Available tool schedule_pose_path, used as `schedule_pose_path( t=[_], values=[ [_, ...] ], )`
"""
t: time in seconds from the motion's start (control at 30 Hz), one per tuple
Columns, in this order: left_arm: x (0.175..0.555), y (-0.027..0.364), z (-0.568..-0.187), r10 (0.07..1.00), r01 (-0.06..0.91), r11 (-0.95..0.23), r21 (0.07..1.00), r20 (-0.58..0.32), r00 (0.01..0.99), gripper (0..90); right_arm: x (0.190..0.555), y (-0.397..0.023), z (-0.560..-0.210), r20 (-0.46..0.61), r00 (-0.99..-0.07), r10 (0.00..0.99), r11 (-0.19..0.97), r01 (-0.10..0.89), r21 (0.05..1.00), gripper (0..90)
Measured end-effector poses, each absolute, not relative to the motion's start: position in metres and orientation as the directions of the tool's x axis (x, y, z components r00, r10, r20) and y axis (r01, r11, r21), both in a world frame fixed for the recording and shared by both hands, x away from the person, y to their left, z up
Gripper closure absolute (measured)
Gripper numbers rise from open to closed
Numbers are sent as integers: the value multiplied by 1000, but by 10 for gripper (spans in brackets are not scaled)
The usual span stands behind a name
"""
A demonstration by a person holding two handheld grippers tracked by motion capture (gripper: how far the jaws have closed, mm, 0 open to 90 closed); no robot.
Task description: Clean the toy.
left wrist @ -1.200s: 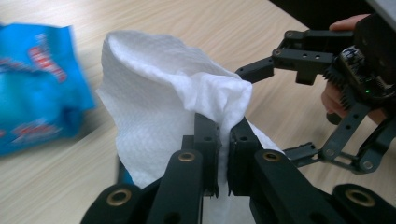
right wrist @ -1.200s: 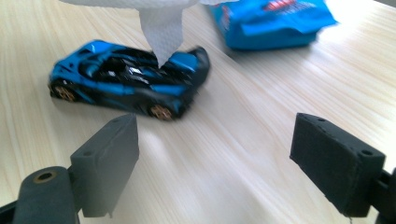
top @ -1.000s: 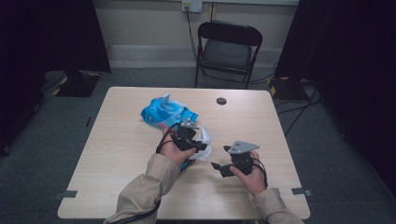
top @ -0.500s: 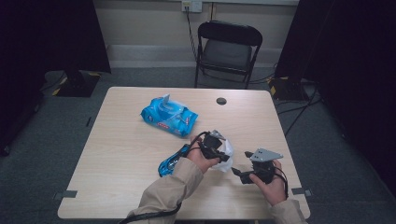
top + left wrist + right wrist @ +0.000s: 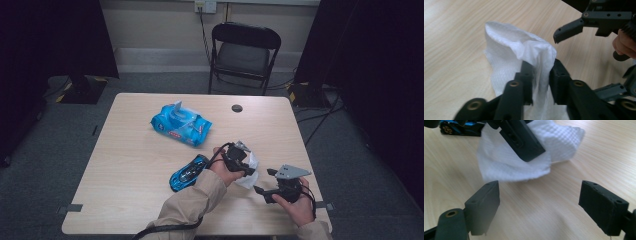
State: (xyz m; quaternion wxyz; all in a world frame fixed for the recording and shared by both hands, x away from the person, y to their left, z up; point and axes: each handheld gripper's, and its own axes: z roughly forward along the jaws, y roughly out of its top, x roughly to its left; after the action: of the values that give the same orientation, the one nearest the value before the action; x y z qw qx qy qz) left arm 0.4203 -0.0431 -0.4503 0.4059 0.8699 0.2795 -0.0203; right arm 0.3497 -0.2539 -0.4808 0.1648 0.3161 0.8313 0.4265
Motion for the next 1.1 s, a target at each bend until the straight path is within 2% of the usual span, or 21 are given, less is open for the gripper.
schedule_pose_path(
  t=[0.17,0.37,0.53,0.73,0.83,0.9,1.1],
  values=[
    [420,-37,-450,480,516,-484,707,-279,832,665,352,-246,-485,24,-775,631,448,389,805,236],
    [420,-30,-450,492,521,-462,717,-282,824,666,357,-235,-485,82,-800,595,421,397,815,283],
    [420,-25,-448,495,525,-456,718,-285,821,673,362,-225,-488,95,-809,579,440,408,800,432],
    [419,-18,-447,493,535,-453,714,-300,817,681,368,-217,-490,130,-787,604,399,439,805,464],
    [417,-16,-448,482,539,-465,702,-310,819,714,371,-216,-489,158,-772,616,366,458,810,485],
    [417,-14,-448,483,542,-460,703,-314,817,720,373,-213,-489,160,-765,623,362,464,809,531],
    [417,-10,-446,491,544,-448,710,-313,813,729,374,-207,-490,156,-791,591,398,454,797,812]
  ],
)
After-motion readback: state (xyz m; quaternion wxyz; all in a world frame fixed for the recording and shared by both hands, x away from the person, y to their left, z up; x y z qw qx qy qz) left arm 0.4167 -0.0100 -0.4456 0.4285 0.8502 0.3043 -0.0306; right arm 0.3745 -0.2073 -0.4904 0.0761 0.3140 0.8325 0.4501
